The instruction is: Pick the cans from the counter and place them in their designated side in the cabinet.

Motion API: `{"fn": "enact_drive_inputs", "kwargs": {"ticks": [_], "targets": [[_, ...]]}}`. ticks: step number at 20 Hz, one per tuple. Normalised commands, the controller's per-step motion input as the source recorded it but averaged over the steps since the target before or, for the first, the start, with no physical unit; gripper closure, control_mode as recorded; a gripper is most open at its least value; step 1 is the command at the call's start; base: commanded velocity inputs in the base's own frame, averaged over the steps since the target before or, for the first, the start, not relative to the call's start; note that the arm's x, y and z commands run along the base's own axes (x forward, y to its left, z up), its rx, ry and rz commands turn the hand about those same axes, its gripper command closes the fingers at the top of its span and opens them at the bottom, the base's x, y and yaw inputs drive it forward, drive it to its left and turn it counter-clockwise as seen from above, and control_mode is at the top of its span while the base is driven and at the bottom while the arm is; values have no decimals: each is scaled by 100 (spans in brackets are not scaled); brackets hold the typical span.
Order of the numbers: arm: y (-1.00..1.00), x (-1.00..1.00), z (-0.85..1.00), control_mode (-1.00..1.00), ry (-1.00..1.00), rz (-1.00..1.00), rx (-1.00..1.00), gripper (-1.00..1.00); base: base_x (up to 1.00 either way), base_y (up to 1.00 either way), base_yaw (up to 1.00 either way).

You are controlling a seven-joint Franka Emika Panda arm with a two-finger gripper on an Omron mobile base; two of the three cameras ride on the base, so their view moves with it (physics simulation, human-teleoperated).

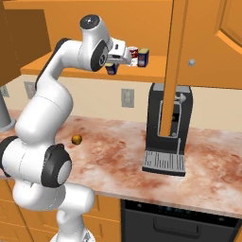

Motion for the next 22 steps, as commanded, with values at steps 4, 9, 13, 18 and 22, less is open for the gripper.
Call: {"fn": "enact_drive_inputs", "kwargs": {"ticks": [4, 9, 13, 18, 22], "targets": [[0, -1, -33, -100, -17, 2, -5, 100, 0, 0, 0], [0, 9, -12, -100, -10, 2, -2, 100, 0, 0, 0], [-3, 31, 0, -100, -3, 1, 0, 100, 0, 0, 0], [-2, 31, 13, -100, -1, 1, 0, 100, 0, 0, 0], [0, 27, 23, -100, -3, 1, 0, 100, 0, 0, 0]]}}
